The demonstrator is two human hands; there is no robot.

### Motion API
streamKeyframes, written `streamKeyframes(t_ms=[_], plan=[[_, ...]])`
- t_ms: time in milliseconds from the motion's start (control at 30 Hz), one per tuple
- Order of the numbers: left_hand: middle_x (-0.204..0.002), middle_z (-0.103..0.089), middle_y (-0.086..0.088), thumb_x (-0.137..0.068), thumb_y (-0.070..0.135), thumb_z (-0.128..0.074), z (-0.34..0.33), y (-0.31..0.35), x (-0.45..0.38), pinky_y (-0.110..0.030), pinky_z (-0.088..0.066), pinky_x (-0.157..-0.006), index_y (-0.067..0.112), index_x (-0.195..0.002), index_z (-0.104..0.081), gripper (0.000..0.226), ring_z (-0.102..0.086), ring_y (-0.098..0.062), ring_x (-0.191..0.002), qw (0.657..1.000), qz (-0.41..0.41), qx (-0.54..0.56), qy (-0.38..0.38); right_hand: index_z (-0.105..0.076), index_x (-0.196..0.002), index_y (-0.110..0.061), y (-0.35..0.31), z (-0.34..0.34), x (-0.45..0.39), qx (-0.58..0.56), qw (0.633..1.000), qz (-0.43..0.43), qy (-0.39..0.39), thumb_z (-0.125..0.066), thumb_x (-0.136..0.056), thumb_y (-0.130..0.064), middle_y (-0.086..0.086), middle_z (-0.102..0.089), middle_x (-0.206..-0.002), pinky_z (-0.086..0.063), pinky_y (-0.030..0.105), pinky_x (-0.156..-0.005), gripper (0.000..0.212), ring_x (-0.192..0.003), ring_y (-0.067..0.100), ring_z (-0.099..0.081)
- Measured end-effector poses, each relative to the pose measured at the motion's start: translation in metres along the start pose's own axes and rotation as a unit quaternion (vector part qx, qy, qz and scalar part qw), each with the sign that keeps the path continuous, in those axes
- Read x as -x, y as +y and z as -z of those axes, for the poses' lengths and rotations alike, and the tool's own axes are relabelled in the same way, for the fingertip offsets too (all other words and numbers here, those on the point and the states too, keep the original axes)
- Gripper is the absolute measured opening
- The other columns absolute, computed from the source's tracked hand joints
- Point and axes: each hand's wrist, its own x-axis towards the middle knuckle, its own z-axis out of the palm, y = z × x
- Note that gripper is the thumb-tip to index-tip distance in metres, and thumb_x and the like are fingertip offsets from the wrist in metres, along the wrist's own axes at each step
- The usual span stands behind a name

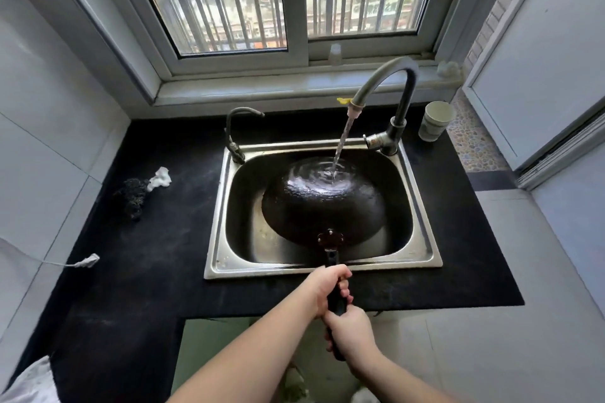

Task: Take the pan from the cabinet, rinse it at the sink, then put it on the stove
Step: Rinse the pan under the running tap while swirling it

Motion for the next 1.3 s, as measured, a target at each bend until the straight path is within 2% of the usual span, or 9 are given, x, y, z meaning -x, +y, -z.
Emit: streamKeyframes(t_ms=[467, 700, 1300], plan=[[-0.040, -0.027, 0.003, -0.086, 0.011, -0.048, 0.015, 0.014, 0.000, -0.026, -0.038, -0.049, 0.017, -0.052, -0.035, 0.036, -0.027, -0.013, -0.033, 1.000, -0.013, -0.009, -0.017, -0.055, -0.080, -0.002, -0.010, -0.021, -0.004, 0.028, 0.999, 0.016, 0.034, -0.062, -0.083, -0.020, 0.014, -0.056, -0.055, -0.035, 0.020, -0.036, 0.019, -0.037, 0.021, -0.054], [-0.037, -0.026, 0.003, -0.085, 0.012, -0.048, 0.015, 0.006, 0.001, -0.026, -0.037, -0.048, 0.019, -0.050, -0.032, 0.039, -0.026, -0.013, -0.032, 0.999, -0.023, 0.013, -0.027, -0.053, -0.078, -0.005, -0.002, -0.018, -0.002, 0.062, 0.997, 0.028, 0.039, -0.060, -0.081, -0.020, 0.011, -0.057, -0.054, -0.035, 0.021, -0.036, 0.017, -0.038, 0.022, -0.056], [-0.039, -0.027, 0.002, -0.086, 0.010, -0.047, 0.023, 0.005, 0.009, -0.026, -0.036, -0.049, 0.016, -0.055, -0.035, 0.034, -0.026, -0.013, -0.034, 0.999, -0.044, -0.017, -0.013, -0.051, -0.073, -0.007, 0.004, -0.031, -0.003, 0.008, 0.999, 0.039, 0.025, -0.060, -0.081, -0.013, 0.012, -0.053, -0.052, -0.032, 0.018, -0.036, 0.014, -0.033, 0.021, -0.050]])
